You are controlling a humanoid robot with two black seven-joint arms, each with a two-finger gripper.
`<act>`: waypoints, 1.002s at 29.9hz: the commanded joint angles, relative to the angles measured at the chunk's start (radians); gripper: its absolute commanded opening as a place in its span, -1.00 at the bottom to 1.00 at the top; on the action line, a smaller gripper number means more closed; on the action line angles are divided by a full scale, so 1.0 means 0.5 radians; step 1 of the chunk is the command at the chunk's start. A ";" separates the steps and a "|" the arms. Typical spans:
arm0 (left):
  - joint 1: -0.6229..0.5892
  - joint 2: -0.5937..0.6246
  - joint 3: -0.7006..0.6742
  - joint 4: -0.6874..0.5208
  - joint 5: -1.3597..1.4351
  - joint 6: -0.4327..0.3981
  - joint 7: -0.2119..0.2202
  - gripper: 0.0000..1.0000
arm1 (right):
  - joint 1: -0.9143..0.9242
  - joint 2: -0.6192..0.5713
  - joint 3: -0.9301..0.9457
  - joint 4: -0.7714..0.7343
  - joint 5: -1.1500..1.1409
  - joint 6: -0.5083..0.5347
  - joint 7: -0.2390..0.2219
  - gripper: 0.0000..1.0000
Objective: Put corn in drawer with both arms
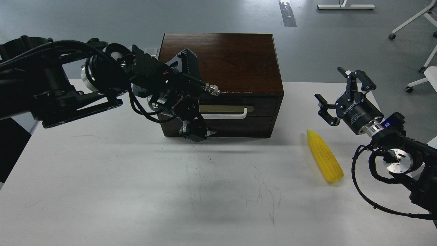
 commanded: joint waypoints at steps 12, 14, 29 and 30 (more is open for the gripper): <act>0.019 -0.088 0.066 0.109 0.041 0.000 0.000 0.96 | -0.003 0.005 -0.001 -0.001 0.000 0.000 0.000 1.00; 0.019 -0.124 0.069 0.115 0.041 0.000 0.000 0.96 | -0.006 0.005 -0.001 -0.001 0.000 0.000 0.000 1.00; 0.019 -0.290 0.131 0.247 0.041 0.000 0.000 0.96 | -0.027 0.011 0.002 -0.001 0.000 0.000 0.000 1.00; 0.019 -0.296 0.143 0.268 0.041 0.000 0.000 0.96 | -0.027 0.011 -0.001 -0.001 0.000 0.000 0.000 1.00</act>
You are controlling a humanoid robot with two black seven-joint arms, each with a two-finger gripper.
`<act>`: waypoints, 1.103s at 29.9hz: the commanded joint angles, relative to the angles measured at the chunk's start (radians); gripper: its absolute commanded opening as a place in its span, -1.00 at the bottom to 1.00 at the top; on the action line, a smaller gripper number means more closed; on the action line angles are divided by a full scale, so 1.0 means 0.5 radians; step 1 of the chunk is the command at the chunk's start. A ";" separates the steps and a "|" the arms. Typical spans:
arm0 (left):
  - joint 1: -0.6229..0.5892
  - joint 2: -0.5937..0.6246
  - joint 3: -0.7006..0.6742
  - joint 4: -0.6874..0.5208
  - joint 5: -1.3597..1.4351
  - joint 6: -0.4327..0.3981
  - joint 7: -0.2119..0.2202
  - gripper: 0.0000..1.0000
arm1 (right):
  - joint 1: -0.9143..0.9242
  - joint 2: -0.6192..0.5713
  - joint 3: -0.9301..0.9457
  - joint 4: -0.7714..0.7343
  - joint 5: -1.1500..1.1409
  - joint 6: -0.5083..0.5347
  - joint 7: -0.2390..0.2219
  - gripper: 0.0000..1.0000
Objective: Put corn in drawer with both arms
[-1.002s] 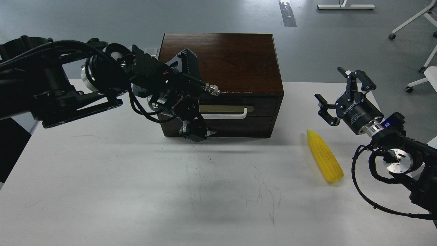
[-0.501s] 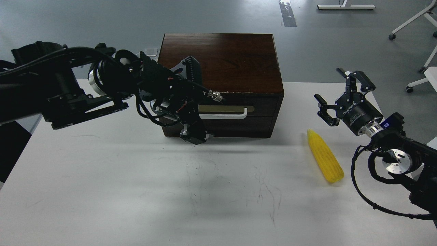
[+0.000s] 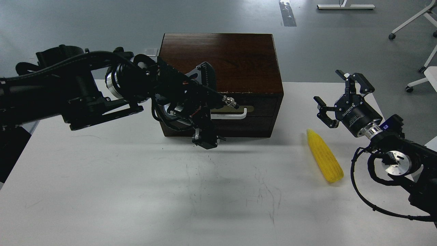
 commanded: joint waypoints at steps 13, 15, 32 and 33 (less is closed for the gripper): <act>0.001 -0.079 0.058 0.122 0.000 0.000 0.000 0.96 | -0.019 0.000 0.003 0.000 0.001 0.000 0.000 1.00; 0.016 -0.082 0.058 0.122 0.000 0.000 0.000 0.96 | -0.019 0.000 0.003 0.000 0.001 0.000 0.000 1.00; 0.050 -0.125 0.098 0.165 0.000 0.000 0.000 0.96 | -0.035 0.000 0.003 0.000 -0.002 0.000 0.000 1.00; 0.050 -0.125 0.098 0.162 0.000 0.000 0.000 0.96 | -0.035 0.000 0.003 0.000 -0.002 0.000 0.000 1.00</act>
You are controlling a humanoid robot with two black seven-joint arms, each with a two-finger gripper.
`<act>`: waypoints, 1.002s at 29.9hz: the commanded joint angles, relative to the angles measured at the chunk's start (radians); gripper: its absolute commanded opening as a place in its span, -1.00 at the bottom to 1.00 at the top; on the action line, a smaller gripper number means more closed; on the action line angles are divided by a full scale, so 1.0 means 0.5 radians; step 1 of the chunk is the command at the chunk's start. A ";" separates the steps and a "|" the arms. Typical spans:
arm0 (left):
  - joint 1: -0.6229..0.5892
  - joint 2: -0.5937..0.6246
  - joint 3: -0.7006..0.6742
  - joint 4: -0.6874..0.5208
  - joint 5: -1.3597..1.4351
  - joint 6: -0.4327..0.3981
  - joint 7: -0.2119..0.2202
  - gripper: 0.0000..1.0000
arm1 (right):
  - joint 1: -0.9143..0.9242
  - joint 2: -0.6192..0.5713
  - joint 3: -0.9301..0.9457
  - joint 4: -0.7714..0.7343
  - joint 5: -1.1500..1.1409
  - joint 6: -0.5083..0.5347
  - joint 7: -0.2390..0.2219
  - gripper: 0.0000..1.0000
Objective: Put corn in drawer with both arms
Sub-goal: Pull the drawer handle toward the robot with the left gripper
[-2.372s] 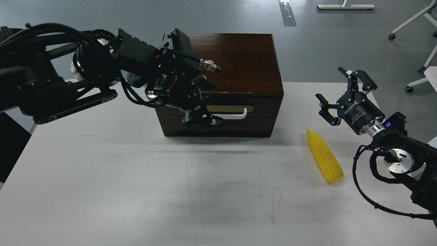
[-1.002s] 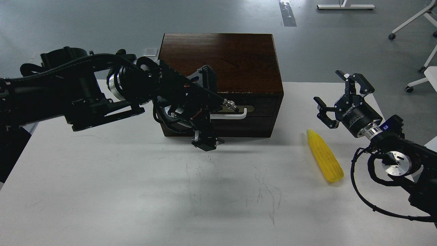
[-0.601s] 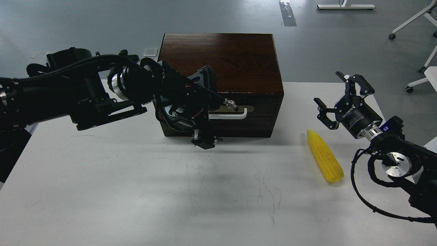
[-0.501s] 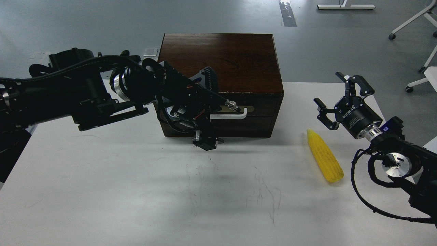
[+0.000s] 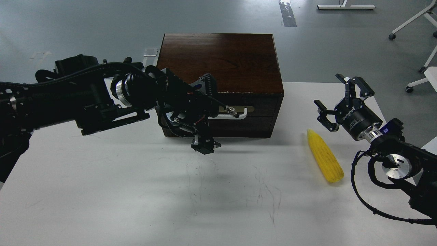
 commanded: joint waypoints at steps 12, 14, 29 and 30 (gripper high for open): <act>0.002 0.002 0.009 -0.156 0.000 0.000 0.000 0.96 | -0.006 -0.012 0.000 -0.003 -0.001 0.000 0.000 1.00; 0.002 0.009 0.012 -0.196 0.000 0.000 0.000 0.96 | -0.006 -0.009 0.000 -0.003 -0.001 0.000 0.000 1.00; -0.017 0.168 0.012 -0.561 0.000 0.000 0.000 0.96 | -0.015 -0.006 0.000 -0.018 -0.001 0.000 0.000 1.00; -0.017 0.192 0.012 -0.598 0.000 0.000 0.000 0.96 | -0.015 -0.006 0.000 -0.018 -0.001 0.000 0.000 1.00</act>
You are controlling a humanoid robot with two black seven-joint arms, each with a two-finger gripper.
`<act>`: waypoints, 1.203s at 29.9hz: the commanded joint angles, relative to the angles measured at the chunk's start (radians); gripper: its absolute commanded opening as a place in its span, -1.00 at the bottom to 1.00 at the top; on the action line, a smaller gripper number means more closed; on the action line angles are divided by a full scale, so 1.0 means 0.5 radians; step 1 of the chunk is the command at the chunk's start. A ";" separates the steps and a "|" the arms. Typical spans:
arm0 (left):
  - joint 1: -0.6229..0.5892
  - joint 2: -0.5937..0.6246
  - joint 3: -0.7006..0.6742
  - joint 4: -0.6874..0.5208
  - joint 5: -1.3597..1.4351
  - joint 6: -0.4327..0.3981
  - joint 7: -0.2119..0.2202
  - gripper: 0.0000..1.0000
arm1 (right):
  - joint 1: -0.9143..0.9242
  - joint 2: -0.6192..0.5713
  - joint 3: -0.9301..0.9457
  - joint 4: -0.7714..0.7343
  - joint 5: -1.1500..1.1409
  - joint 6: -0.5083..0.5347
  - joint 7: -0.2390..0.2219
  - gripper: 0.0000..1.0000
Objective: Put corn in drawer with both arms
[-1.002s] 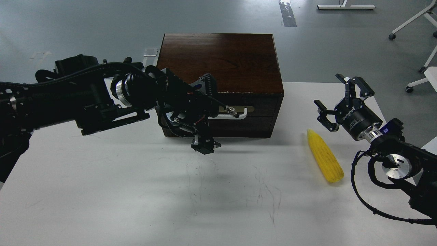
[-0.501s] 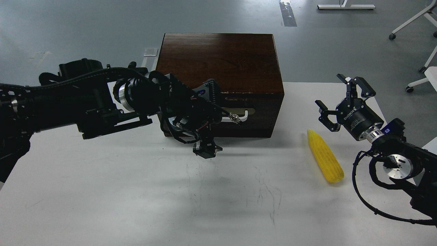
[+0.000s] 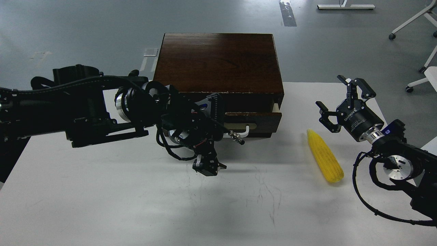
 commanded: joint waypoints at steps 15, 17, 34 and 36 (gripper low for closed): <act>0.011 0.170 0.052 -0.254 0.001 0.000 0.002 0.96 | -0.004 0.009 0.000 0.000 0.000 0.000 0.000 1.00; 0.011 0.176 0.052 -0.260 0.001 0.000 0.002 0.96 | -0.004 0.009 0.000 0.000 0.000 0.000 0.000 1.00; -0.133 0.151 0.027 -0.273 0.001 0.000 0.002 0.96 | -0.016 0.009 0.000 0.003 0.000 0.000 0.000 1.00; -0.136 0.158 0.024 -0.276 0.001 0.000 0.002 0.96 | -0.016 0.009 0.000 0.000 0.000 0.000 0.000 1.00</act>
